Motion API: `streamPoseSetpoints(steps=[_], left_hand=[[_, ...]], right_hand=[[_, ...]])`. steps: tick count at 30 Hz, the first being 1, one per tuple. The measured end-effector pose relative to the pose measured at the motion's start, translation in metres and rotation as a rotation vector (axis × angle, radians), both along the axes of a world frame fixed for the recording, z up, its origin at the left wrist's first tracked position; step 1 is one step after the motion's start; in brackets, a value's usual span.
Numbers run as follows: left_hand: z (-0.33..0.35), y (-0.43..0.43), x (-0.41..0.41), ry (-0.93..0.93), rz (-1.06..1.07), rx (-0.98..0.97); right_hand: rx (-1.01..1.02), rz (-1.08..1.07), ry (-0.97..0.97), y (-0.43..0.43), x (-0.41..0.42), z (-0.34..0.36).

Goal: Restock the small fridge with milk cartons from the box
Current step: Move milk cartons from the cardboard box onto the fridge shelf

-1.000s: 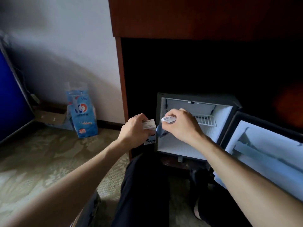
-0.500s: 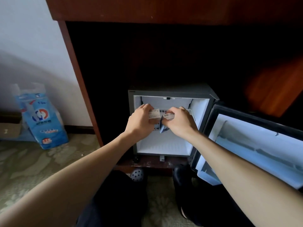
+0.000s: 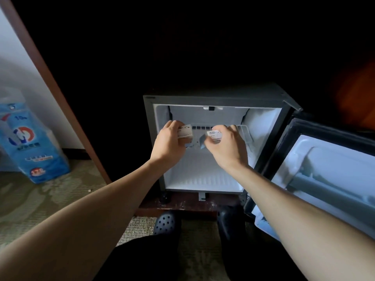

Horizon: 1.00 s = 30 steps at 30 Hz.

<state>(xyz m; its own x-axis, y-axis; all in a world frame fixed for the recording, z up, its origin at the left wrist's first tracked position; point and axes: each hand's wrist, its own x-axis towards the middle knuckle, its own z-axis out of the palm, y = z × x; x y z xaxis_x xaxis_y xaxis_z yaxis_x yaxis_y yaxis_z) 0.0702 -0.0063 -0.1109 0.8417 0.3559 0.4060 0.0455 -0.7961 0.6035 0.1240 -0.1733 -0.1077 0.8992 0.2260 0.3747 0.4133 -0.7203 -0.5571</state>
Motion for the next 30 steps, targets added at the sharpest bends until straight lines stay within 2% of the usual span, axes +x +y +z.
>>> streamPoseSetpoints(steps=[11, 17, 30], left_hand=[[-0.011, -0.003, 0.036, -0.066, -0.016, -0.053], [-0.019, -0.005, 0.033, -0.022, -0.079, -0.190], [-0.025, -0.006, 0.040, 0.144, -0.043, -0.443]], right_hand=[[0.011, -0.039, -0.120, 0.016, 0.017, -0.004], [-0.046, 0.024, -0.124, 0.019, 0.013, -0.009], [0.006, 0.161, 0.047, 0.020, 0.020, -0.016]])
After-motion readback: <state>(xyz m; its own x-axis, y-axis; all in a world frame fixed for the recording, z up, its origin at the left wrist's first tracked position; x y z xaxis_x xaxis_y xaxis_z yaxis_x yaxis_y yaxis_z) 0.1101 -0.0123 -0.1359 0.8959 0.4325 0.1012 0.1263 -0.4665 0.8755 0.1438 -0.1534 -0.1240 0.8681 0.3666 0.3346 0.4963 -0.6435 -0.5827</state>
